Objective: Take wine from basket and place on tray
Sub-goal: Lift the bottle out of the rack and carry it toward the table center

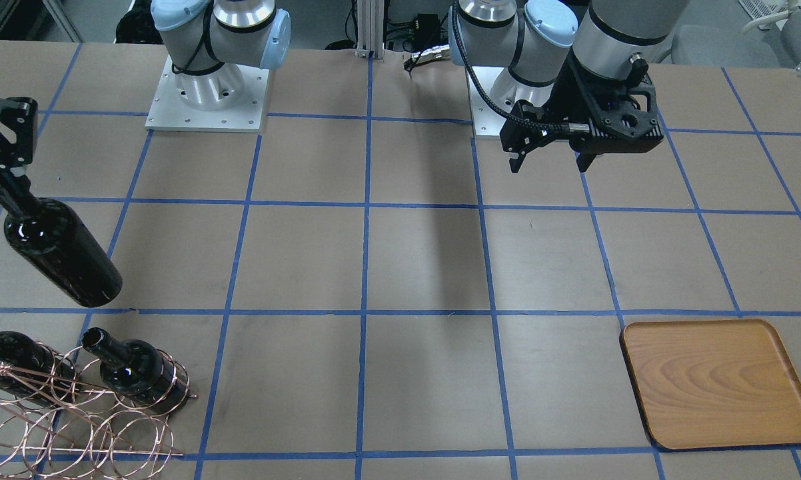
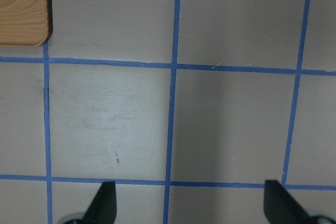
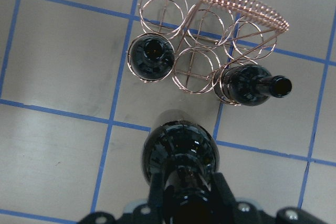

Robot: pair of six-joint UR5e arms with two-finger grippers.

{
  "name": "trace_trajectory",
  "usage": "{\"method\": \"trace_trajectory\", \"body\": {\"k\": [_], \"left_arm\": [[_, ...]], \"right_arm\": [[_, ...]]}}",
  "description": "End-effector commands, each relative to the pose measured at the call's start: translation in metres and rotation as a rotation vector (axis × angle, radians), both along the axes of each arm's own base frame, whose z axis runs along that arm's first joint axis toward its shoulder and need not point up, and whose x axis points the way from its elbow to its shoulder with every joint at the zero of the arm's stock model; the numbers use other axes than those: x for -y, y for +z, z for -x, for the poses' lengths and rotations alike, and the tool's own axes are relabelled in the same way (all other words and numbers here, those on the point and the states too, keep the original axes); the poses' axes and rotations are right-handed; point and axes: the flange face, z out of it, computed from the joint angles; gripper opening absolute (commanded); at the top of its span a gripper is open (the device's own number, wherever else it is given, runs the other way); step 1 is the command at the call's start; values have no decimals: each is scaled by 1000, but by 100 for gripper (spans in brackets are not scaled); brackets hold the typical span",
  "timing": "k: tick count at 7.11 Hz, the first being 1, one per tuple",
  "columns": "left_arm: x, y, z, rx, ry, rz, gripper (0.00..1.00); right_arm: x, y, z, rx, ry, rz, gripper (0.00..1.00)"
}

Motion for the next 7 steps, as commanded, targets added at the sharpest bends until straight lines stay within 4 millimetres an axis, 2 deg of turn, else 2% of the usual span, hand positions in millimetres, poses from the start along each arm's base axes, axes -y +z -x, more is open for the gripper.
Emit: {"method": "trace_trajectory", "body": {"k": [1, 2, 4, 5, 6, 7], "left_arm": [[-4, 5, 0, 3, -1, 11, 100], [-6, 7, -1, 3, -1, 12, 100], [-9, 11, -3, 7, -38, 20, 100], [-9, 12, -3, 6, -41, 22, 100], [-9, 12, -4, 6, -41, 22, 100], [-9, 12, -6, 6, -36, 24, 100]], "right_arm": [[-15, -8, -85, 79, -158, -34, 0], [-20, -21, -127, 122, -190, -62, 0], [-36, -46, -198, 124, -223, -63, 0], [-46, -69, -239, 135, -257, -59, 0], [-68, -94, -288, 140, -265, -55, 0], [-88, -117, -319, 140, -252, -57, 0]]}}
